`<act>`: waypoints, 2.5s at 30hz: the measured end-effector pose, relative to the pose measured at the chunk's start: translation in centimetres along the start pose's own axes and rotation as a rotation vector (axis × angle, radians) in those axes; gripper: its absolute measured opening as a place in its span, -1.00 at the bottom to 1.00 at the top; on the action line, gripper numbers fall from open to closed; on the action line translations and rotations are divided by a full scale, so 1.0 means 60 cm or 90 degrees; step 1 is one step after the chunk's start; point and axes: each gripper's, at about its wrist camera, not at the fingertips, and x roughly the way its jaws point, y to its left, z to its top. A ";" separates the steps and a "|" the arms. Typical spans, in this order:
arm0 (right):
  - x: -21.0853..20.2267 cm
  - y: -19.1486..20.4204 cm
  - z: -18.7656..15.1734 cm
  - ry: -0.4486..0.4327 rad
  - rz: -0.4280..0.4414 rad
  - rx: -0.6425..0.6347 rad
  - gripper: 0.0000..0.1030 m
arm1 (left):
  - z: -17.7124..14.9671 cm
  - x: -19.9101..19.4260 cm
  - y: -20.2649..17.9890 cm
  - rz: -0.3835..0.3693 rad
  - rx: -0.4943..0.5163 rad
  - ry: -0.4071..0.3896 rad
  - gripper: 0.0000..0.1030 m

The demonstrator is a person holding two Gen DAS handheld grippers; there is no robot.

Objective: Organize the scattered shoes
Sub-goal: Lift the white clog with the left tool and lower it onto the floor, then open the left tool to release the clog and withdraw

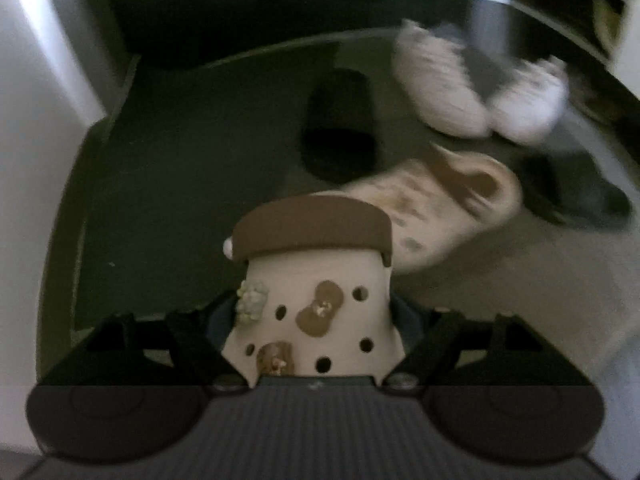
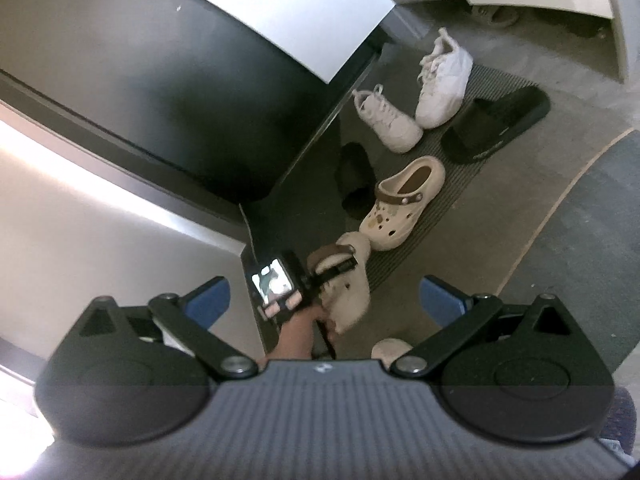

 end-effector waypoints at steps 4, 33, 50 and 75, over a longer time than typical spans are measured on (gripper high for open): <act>-0.016 -0.008 0.003 -0.013 0.001 0.005 1.00 | -0.043 -0.033 -0.071 -0.073 0.029 0.045 0.59; 0.019 0.008 0.003 -0.047 0.001 0.043 1.00 | -0.157 0.076 -0.382 -0.157 0.308 -0.034 0.63; -0.016 0.024 -0.006 -0.123 -0.079 -0.031 1.00 | -0.131 -0.160 -0.219 -0.155 0.195 -0.018 0.91; -0.125 0.007 -0.027 -0.237 -0.124 -0.045 1.00 | -0.050 -0.582 -0.143 -0.131 0.128 -0.213 0.99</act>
